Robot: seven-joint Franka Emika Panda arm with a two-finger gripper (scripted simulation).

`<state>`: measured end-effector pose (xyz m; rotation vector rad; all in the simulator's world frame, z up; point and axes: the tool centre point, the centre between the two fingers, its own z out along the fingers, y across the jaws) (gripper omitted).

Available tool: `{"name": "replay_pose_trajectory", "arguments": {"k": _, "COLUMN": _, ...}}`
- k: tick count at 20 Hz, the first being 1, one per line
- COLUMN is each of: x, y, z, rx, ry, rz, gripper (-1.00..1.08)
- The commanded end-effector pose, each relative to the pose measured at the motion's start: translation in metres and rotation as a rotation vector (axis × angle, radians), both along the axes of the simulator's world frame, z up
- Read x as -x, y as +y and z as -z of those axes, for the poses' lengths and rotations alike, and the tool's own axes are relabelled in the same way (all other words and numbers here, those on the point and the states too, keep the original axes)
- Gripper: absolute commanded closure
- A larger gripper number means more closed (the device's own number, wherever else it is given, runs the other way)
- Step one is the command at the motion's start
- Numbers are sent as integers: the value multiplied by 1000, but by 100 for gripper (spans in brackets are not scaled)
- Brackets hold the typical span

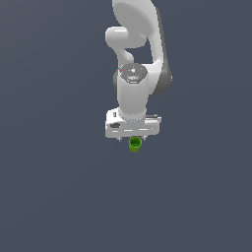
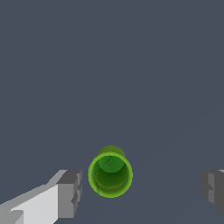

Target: Pick up the object and move it to a goal position.

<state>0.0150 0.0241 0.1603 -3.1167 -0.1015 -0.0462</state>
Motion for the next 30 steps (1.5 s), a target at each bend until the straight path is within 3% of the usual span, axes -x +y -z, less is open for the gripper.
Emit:
{"name": "replay_pose_trajectory", "arguments": {"k": 1, "x": 1, "y": 0, "z": 1, "rx": 1, "ry": 0, "rz": -14, "gripper": -92}}
{"name": "replay_pose_trajectory", "arguments": {"k": 12, "x": 8, "y": 3, "z": 15, "rx": 13, "ry": 4, "rz": -190, "gripper": -92}}
{"name": "replay_pose_trajectory", "arguments": {"k": 30, "x": 32, "y": 15, "z": 53, "rx": 34, "ry": 14, "rz": -717, "gripper": -92}}
